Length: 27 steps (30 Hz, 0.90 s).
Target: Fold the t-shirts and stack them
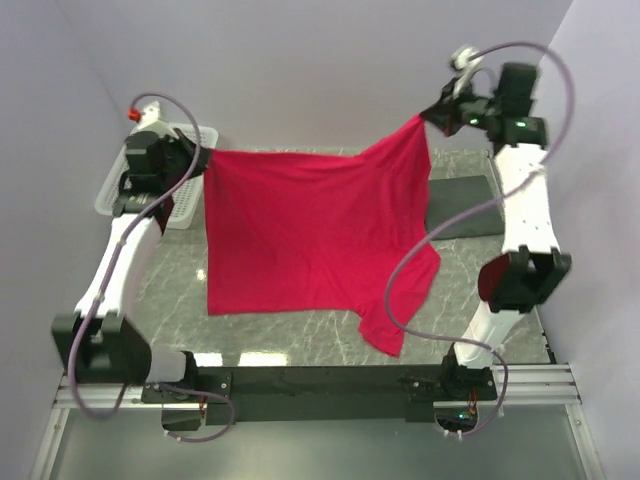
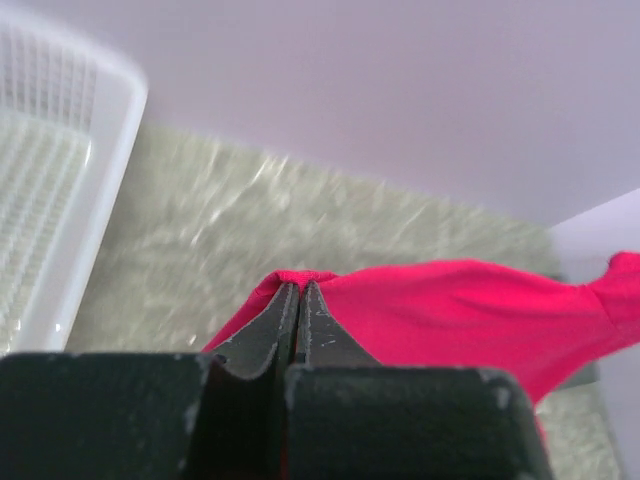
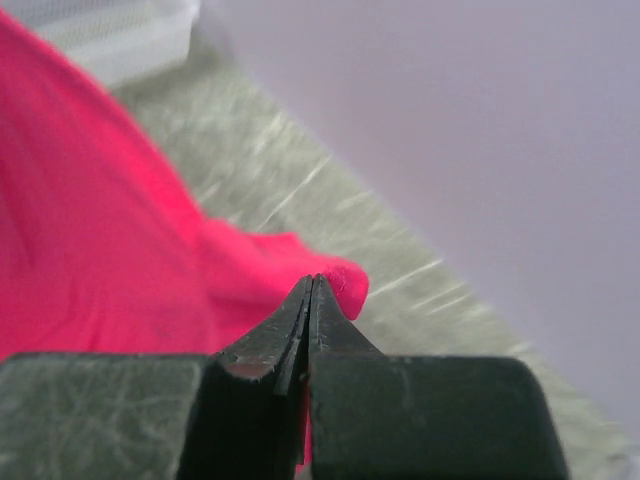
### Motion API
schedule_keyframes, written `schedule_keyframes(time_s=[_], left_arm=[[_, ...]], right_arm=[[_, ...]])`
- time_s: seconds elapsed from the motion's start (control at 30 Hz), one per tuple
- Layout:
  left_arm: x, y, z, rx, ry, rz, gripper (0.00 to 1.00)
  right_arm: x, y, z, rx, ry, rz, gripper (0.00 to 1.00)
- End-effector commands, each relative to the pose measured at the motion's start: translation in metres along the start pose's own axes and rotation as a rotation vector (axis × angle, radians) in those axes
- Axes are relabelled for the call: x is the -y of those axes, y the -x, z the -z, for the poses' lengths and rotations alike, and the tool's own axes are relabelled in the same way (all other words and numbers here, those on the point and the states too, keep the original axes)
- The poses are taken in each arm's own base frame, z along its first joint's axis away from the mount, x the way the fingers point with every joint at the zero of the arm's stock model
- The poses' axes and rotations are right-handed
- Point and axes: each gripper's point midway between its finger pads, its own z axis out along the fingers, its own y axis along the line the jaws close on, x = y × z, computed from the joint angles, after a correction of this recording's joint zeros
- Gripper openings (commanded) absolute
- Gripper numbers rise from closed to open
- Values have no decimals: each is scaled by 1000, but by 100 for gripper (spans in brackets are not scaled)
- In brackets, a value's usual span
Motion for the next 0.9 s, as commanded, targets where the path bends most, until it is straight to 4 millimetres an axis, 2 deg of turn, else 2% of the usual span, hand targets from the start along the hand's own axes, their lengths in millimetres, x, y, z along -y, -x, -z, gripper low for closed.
schedule_keyframes(time_s=[0.0,0.03,0.1,0.13,0.2,0.23,0.27,0.33,0.37,0.4,0.43,0.47,0.5,0.53,0.57,0.6,0.67,0.7,0.73,0.77,0.83,0.87], left_arm=[[45,63,51,200,-111,-14,1],[57,78,71,249,-138,-10,1],[74,97,95,311,-181,-10,1],[85,109,115,356,-211,-9,1],[103,129,143,415,-256,-14,1],[113,138,162,452,-282,-21,1],[119,143,173,466,-293,-19,1],[138,165,210,547,-342,-32,1],[144,172,224,578,-353,-31,1],[155,185,250,637,-380,-41,1],[160,192,262,666,-394,-41,1],[165,199,275,695,-402,-43,1],[174,211,299,751,-419,-50,1],[178,216,310,775,-425,-55,1],[186,227,331,819,-445,-63,1],[188,229,338,828,-441,-62,1],[193,238,356,866,-444,-68,1],[191,239,355,866,-431,-65,1],[187,238,353,859,-412,-59,1],[183,234,343,839,-396,-51,1],[175,225,324,793,-377,-29,1],[166,215,302,745,-357,-15,1]], right_arm=[[-42,120,86,208,-68,211,0],[-54,139,105,246,-88,230,0],[-66,168,134,307,-134,270,0],[-83,187,153,353,-148,294,0],[-102,214,181,420,-185,358,0],[-118,228,203,457,-214,378,0],[-128,237,215,481,-231,401,0],[-159,263,250,559,-283,473,0],[-166,272,262,588,-323,488,0],[-179,285,277,629,-350,531,0],[-195,292,291,661,-374,557,0],[-201,299,302,687,-406,572,0],[-214,309,319,735,-456,598,0],[-219,314,328,758,-484,609,0],[-224,318,336,779,-509,621,0],[-230,323,348,809,-553,631,0],[-232,325,357,822,-595,643,0],[-223,322,357,816,-628,624,0],[-223,320,359,812,-644,622,0],[-218,317,357,802,-650,611,0],[-197,301,340,745,-644,561,0],[-189,293,332,721,-636,538,0]])
